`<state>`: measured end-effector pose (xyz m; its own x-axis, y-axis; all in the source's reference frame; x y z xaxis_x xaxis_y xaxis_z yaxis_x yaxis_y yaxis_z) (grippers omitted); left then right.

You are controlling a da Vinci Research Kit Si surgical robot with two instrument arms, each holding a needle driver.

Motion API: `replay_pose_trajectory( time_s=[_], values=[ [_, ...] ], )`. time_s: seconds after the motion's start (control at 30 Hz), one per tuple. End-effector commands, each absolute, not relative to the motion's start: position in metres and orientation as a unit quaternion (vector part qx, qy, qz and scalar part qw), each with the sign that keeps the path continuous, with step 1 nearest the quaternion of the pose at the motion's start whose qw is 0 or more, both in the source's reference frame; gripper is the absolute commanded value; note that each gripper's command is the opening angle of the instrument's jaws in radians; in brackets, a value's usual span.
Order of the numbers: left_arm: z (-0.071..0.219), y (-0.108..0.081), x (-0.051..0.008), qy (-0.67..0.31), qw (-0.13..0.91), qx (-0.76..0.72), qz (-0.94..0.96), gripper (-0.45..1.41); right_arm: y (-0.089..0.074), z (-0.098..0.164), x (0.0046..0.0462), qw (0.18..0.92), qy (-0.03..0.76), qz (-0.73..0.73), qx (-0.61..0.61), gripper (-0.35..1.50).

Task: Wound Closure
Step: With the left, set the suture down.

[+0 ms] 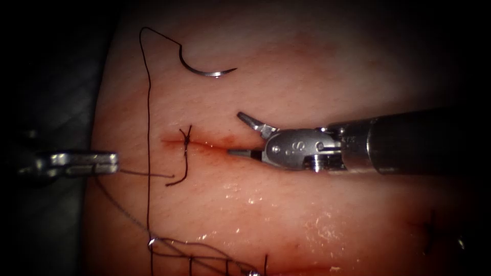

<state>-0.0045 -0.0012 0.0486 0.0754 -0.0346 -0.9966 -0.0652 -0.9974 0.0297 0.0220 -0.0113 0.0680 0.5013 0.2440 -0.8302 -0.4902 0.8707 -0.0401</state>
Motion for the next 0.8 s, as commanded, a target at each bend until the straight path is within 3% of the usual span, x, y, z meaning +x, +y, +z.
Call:
replay_pose_trajectory(
  time_s=[0.03, 0.33, 0.8],
  values=[
    [0.049, -0.002, -0.0062, 0.030, 0.007, -0.737, 0.675, -0.45, -0.011, 0.068, 0.0197, 0.856, 0.446, 0.220, -0.143, 1.46],
    [0.048, -0.004, -0.0141, 0.020, -0.026, -0.776, 0.630, -0.45, -0.008, 0.066, 0.0131, 0.860, 0.424, 0.232, -0.166, 1.46],
    [0.052, -0.008, -0.0272, 0.008, -0.070, -0.814, 0.577, -0.45, -0.007, 0.067, 0.0139, 0.859, 0.422, 0.235, -0.170, 1.46]
  ],
)
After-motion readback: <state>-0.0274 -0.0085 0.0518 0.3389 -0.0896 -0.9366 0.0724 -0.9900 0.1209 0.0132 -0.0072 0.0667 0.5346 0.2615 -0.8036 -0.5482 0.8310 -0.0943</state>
